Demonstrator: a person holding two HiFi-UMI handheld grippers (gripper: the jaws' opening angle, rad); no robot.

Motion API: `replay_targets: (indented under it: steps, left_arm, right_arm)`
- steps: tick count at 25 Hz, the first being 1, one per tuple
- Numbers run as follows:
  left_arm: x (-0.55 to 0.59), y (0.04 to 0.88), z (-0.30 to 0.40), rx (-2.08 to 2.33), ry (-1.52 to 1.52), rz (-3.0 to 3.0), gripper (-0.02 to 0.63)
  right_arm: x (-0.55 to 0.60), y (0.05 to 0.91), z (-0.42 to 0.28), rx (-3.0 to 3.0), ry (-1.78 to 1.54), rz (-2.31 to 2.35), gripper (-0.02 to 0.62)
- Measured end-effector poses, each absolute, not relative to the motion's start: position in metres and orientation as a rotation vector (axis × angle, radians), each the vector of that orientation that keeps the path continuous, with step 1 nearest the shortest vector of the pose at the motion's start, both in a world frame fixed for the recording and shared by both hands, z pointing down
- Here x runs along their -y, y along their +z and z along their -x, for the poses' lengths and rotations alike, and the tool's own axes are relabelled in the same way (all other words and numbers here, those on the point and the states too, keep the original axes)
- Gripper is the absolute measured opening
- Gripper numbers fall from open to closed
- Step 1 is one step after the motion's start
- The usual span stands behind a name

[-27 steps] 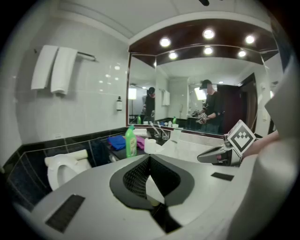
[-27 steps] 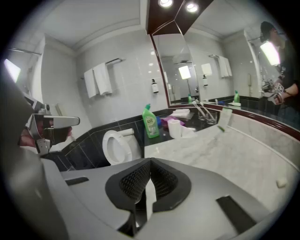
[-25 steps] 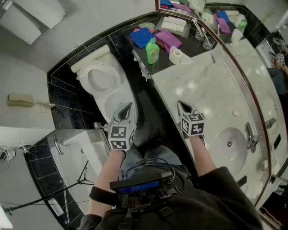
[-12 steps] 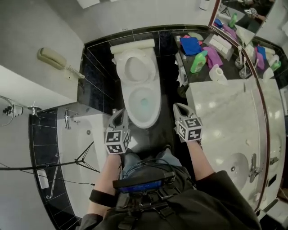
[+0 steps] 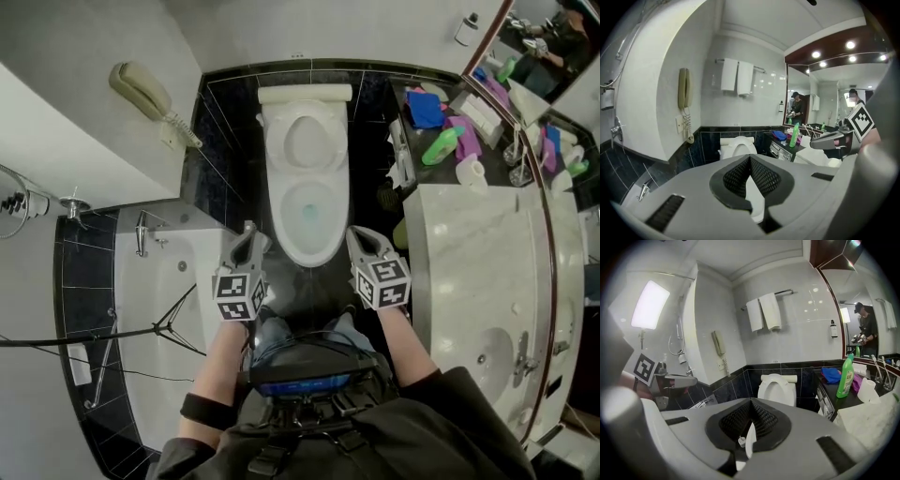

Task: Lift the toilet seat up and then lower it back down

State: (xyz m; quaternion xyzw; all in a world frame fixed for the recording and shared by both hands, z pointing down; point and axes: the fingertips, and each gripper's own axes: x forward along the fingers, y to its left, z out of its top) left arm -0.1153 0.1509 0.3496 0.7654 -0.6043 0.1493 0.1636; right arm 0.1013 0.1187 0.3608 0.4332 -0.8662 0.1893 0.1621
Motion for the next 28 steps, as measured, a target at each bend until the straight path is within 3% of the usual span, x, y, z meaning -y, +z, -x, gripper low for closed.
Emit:
replay_targets:
  steps: [22, 28]
  left_arm:
    - [-0.146, 0.366, 0.114, 1.851, 0.509, -2.033, 0.003]
    - [-0.099, 0.398, 0.124, 1.786, 0.598, -2.08, 0.003]
  right_arm:
    - [-0.105, 0.363, -0.059, 2.6, 0.43, -0.827, 0.002]
    - [-0.077, 0.379, -0.033, 2.597, 0.413, -0.811, 0.002]
